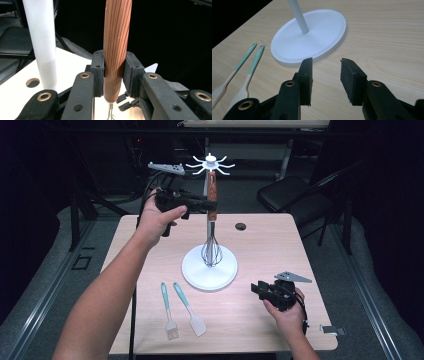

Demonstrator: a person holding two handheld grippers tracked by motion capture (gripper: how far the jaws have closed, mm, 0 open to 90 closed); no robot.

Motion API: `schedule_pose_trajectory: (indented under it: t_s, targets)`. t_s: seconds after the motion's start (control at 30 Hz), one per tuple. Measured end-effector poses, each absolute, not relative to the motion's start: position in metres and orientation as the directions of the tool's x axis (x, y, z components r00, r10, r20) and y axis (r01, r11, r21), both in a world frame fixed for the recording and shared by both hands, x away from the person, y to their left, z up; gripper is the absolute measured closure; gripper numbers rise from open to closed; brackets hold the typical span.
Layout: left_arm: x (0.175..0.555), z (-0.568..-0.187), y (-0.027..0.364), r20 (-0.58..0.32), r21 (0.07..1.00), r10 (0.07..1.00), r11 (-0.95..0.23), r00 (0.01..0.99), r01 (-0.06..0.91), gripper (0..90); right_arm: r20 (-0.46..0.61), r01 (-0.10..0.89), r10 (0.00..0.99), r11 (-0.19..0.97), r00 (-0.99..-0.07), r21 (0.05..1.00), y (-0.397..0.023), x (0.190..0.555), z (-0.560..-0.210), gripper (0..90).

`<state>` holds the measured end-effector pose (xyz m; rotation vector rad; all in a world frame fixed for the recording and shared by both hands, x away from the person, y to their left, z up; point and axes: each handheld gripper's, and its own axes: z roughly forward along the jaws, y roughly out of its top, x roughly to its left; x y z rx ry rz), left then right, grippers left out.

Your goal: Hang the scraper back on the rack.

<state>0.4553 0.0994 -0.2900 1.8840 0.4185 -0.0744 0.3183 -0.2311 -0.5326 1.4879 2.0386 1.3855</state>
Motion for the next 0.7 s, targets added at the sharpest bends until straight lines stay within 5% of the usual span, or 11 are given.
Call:
schedule_pose_trajectory:
  t_s: [0.47,0.7]
  targets:
    - [0.466,-0.295,0.105,-0.268,0.899,0.29,-0.267,0.919,0.346,71.3,0.303,0.595,0.844,0.023,-0.443,0.804,-0.231,0.318,-0.533,62.0]
    - [0.458,-0.304,0.113,-0.275,0.897,0.342,-0.245,0.899,0.367,60.8,0.3,0.596,0.843,0.031,-0.448,0.803,-0.229,0.318,-0.533,62.0]
